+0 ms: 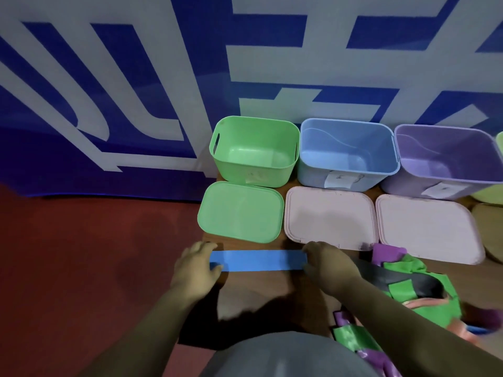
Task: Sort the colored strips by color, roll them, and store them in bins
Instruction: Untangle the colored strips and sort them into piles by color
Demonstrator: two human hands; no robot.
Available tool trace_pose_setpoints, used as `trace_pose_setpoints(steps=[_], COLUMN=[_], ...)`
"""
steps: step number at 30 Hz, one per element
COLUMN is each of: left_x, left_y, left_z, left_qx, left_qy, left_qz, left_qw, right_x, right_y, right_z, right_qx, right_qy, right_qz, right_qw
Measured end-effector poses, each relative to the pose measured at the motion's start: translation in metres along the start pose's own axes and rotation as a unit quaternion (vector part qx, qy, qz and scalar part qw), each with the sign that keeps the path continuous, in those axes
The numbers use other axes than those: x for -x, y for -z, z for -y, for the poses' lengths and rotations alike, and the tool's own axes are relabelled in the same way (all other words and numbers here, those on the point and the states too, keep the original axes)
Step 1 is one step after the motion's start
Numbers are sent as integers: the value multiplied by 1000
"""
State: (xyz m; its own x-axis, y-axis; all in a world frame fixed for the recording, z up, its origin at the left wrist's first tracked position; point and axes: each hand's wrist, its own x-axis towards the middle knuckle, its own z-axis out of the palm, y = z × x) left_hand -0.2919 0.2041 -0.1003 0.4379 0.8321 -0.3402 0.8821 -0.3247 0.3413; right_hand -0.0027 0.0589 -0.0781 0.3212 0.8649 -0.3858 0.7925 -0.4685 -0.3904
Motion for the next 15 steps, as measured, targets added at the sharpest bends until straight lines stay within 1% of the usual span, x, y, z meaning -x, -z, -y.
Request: trace_pose_setpoints(steps=[5, 8, 11, 15], left_x=[26, 36, 43, 54], left_y=[-12, -25, -40, -62], left_z=[-48, -88, -133, -191], left_qx=[22, 34, 42, 55], left_qy=[-45, -83, -124, -176], left_qz=[2, 18, 34, 56], left_qw=[999, 996, 991, 981], right_x=[33, 61, 88, 121], right_y=[25, 40, 52, 66], right_z=[-26, -54, -88, -136], right_qx=[0, -4, 19, 9], right_qy=[53, 64, 37, -4], right_qz=[-25, -64, -67, -92], right_qw=[998, 996, 997, 996])
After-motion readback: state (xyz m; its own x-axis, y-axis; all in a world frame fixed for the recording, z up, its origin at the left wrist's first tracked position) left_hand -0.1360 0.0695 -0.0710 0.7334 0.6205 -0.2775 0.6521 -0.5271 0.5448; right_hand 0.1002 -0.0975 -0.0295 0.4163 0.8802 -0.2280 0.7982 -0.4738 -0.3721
